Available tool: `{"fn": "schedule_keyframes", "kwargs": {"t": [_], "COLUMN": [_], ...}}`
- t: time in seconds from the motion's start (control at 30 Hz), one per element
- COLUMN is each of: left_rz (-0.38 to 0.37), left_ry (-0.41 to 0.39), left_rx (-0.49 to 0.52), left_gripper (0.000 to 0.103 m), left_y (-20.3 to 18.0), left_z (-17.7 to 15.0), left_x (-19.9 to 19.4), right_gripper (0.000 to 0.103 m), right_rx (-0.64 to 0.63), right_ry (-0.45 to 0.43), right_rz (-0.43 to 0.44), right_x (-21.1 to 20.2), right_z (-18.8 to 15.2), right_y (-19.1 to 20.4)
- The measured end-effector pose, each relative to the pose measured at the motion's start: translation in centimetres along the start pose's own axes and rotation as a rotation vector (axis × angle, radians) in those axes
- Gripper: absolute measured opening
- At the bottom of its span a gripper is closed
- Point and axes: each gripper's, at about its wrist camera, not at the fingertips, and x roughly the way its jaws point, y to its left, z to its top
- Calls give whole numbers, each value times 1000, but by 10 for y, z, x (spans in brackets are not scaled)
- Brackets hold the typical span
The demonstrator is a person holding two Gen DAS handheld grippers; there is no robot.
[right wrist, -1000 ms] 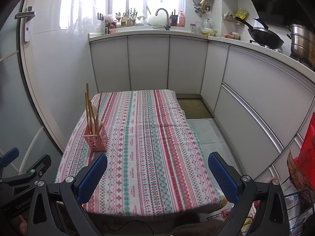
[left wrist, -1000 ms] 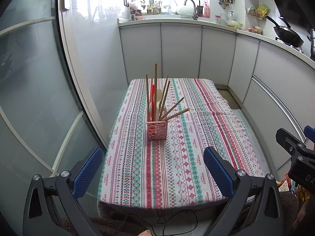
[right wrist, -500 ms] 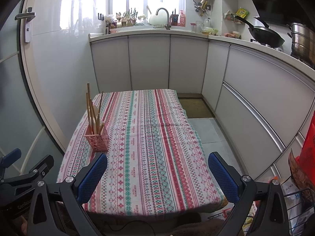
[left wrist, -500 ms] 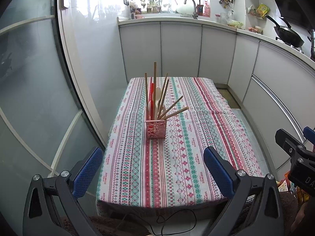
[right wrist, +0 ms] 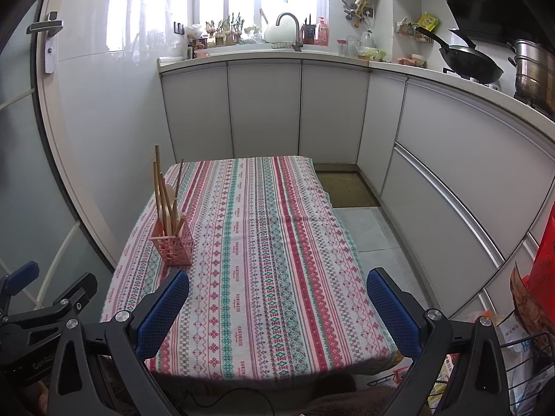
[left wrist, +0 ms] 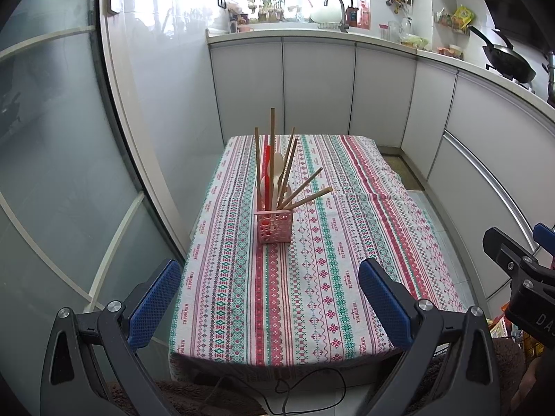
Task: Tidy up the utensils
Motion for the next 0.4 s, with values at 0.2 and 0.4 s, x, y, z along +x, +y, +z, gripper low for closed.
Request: {"fn": "schedule_keyframes", "kwargs": {"t": [0.2,0.4], "left_rz": [-1,-52], "left_ry": [3,25], "left_rx": [3,28], "left_gripper": [103,103], "left_y": [-1,5], "left_z": [0,1], "left_x": [1,21], "right_gripper": [103,103], "right_rx": [-1,1], "right_ry": [3,16], "right_rz": [-1,8], "right_x": [0,13], "right_z": [0,-1], "right_y": [1,1]}}
